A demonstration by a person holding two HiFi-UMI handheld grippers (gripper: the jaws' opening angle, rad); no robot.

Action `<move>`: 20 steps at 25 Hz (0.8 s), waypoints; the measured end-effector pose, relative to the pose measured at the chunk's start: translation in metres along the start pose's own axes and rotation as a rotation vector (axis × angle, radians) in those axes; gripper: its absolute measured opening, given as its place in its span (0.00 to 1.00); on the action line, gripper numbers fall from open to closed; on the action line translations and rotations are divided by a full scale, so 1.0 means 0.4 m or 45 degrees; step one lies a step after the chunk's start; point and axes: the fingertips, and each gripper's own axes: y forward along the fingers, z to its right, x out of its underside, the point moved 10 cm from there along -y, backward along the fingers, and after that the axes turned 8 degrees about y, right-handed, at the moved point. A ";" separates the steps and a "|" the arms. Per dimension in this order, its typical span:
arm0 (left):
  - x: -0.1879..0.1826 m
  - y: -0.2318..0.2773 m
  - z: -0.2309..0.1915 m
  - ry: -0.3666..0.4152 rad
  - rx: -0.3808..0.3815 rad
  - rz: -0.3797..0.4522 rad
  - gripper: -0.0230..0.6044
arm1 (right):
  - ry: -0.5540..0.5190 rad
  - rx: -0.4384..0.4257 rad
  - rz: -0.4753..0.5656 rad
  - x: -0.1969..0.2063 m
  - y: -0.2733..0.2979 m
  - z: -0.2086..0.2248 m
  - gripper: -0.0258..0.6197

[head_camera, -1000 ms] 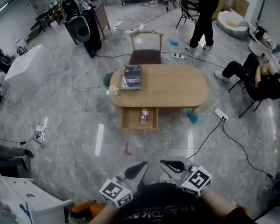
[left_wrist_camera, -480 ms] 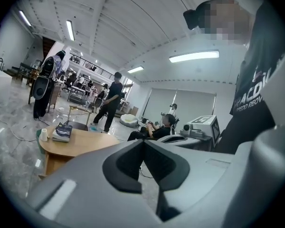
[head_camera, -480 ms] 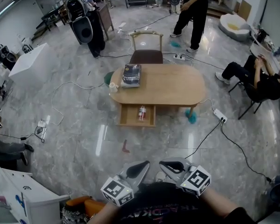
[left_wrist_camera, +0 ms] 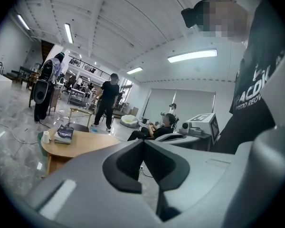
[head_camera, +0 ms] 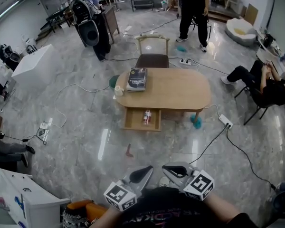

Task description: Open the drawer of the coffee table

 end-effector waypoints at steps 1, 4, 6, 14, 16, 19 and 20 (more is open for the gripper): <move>0.006 0.000 -0.001 -0.003 0.000 0.001 0.05 | -0.001 -0.002 -0.003 0.003 0.002 0.001 0.04; 0.014 -0.001 0.002 -0.013 0.003 -0.002 0.05 | -0.002 -0.007 -0.011 0.008 0.003 -0.002 0.04; 0.011 -0.002 0.007 -0.013 0.009 -0.006 0.05 | 0.000 -0.009 -0.013 0.009 0.001 -0.008 0.04; 0.013 -0.012 0.014 -0.001 0.014 -0.019 0.05 | 0.001 -0.021 -0.015 0.021 0.008 -0.023 0.04; 0.015 -0.014 0.015 0.007 0.015 -0.024 0.05 | 0.002 -0.019 -0.014 0.026 0.009 -0.025 0.04; 0.017 -0.013 0.019 0.007 0.020 -0.028 0.05 | 0.006 -0.016 -0.009 0.027 0.006 -0.026 0.04; 0.018 -0.012 0.021 0.007 0.023 -0.028 0.05 | 0.009 -0.014 -0.009 0.026 0.003 -0.026 0.04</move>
